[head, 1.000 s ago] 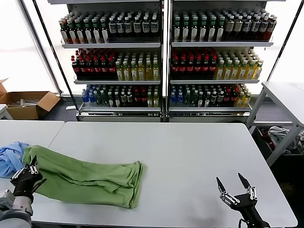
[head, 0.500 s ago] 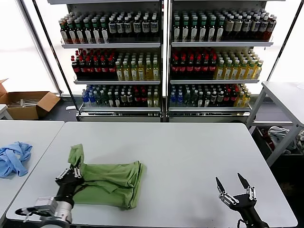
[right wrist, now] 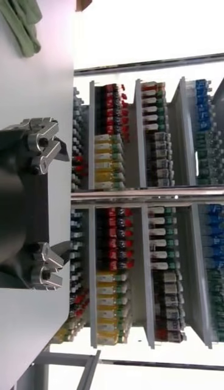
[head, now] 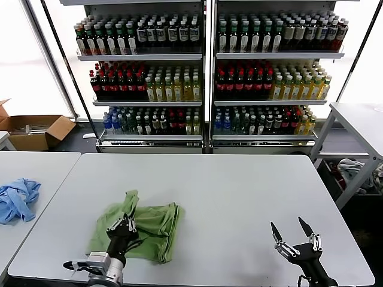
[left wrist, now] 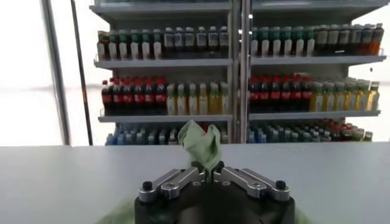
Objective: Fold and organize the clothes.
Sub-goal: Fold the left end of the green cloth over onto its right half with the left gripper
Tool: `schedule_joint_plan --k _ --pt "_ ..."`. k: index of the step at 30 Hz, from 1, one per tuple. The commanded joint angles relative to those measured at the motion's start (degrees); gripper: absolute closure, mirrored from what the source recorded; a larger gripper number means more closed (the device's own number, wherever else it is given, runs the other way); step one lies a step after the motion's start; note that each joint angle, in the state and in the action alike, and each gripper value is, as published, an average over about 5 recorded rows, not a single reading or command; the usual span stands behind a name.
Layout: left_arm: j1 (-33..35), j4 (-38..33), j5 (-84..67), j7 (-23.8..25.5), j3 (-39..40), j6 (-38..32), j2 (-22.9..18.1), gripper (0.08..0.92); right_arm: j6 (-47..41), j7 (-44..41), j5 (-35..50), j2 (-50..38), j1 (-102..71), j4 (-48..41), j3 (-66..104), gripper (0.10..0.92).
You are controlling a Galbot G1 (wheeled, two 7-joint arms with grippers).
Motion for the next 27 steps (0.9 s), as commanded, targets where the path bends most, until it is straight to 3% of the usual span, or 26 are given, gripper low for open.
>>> schedule_joint_plan --k 1,17,27 --pt "-1.7 5.2 4.4 0.7 7.1 -1.7 -0.7 0.885 0.0 0.0 -0.1 0.1 0.0 0.1 0.0 0.203" --pt "-3.2 2.5 7.3 1.4 10.1 -0.2 -0.2 0.885 0.2 0.0 -0.6 0.3 0.7 -0.7 -0.7 0.203" --pt "-8.5 10.6 11.8 1.6 13.9 -1.3 -0.9 0.859 0.3 -0.1 -0.9 0.4 1.6 -1.1 -1.6 0.203"
